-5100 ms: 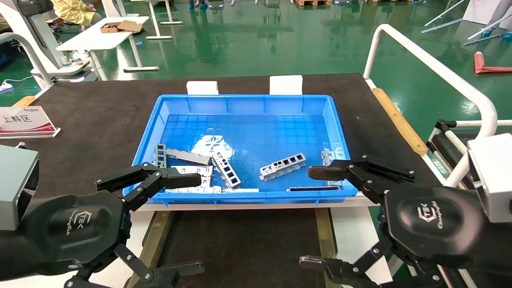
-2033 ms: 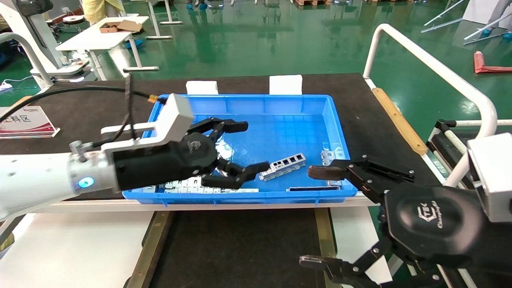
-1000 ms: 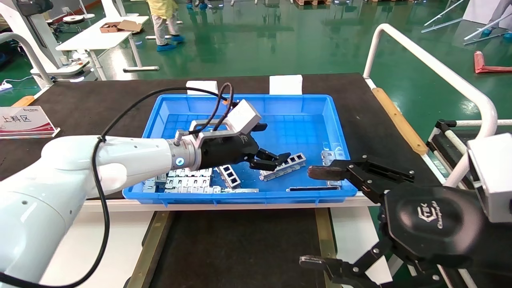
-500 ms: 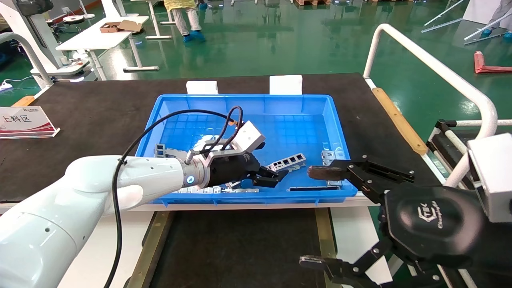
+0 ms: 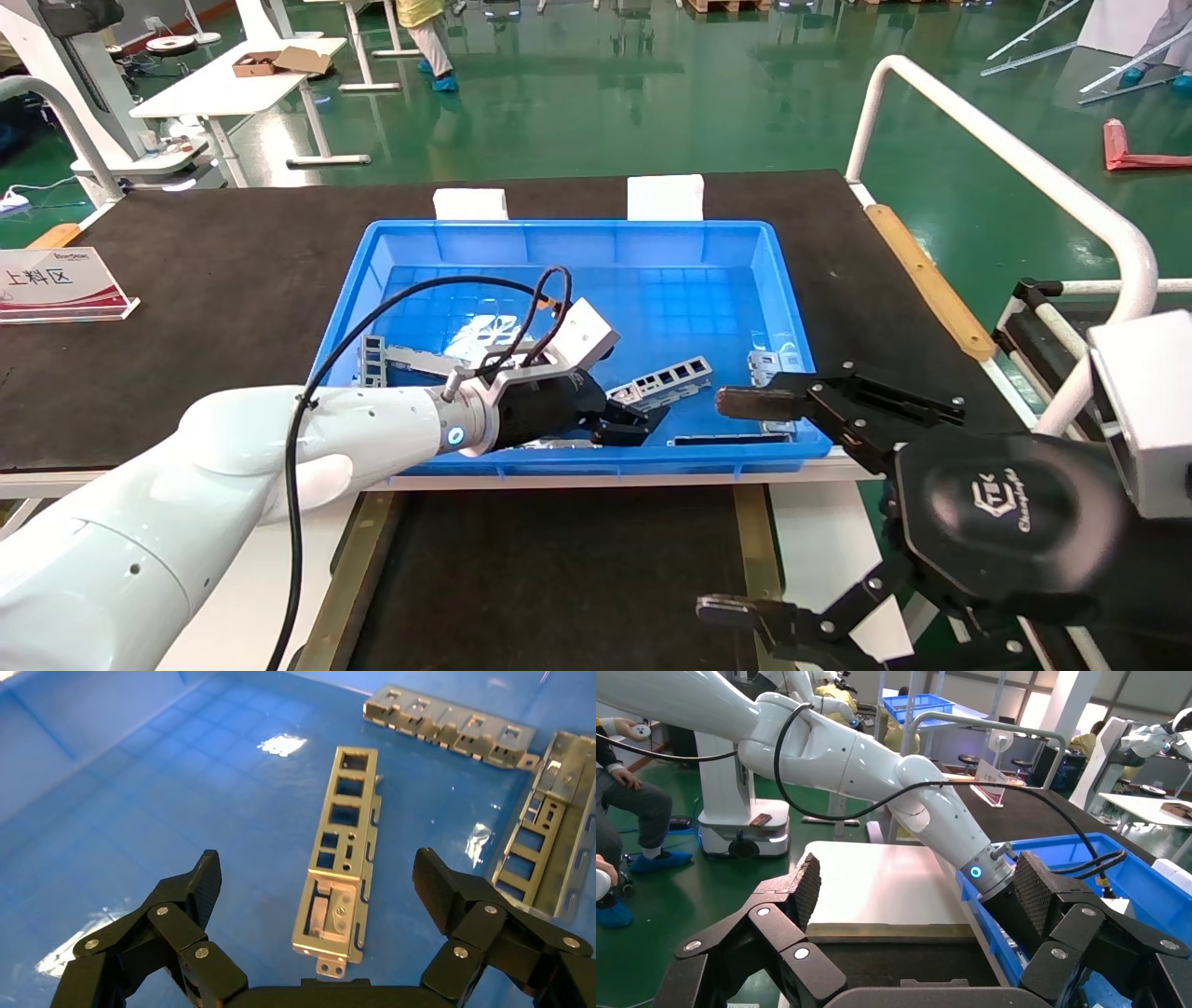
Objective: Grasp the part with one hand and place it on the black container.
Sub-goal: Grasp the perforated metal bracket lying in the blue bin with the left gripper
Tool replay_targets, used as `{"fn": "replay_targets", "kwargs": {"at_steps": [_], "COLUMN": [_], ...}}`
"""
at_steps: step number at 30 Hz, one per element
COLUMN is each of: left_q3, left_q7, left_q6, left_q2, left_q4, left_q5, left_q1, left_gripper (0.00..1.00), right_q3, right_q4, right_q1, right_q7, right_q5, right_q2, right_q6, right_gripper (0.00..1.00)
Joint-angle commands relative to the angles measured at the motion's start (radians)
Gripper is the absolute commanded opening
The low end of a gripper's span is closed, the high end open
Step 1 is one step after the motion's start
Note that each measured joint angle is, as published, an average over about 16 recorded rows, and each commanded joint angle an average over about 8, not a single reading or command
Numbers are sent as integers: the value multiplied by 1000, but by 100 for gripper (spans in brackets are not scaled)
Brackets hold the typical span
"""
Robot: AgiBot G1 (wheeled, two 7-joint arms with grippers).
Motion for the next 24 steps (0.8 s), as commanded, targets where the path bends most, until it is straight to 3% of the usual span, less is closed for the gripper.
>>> {"fn": "replay_targets", "kwargs": {"at_steps": [1,24], "left_q3": [16,159], "left_q7": [-1,14], "left_q6": [-12,-56], "left_q2": [0,-2], "left_q4": [-4,3], "left_q5": [-15,-151], "left_q1": [4,-5], "left_gripper": [0,0], "right_q3": [0,0], "right_q4": [0,0], "right_q1": [0,0], "right_q7": [0,0], "right_q5": [0,0], "right_q2": [0,0], "right_q6": [0,0], "right_gripper": [0,0]}}
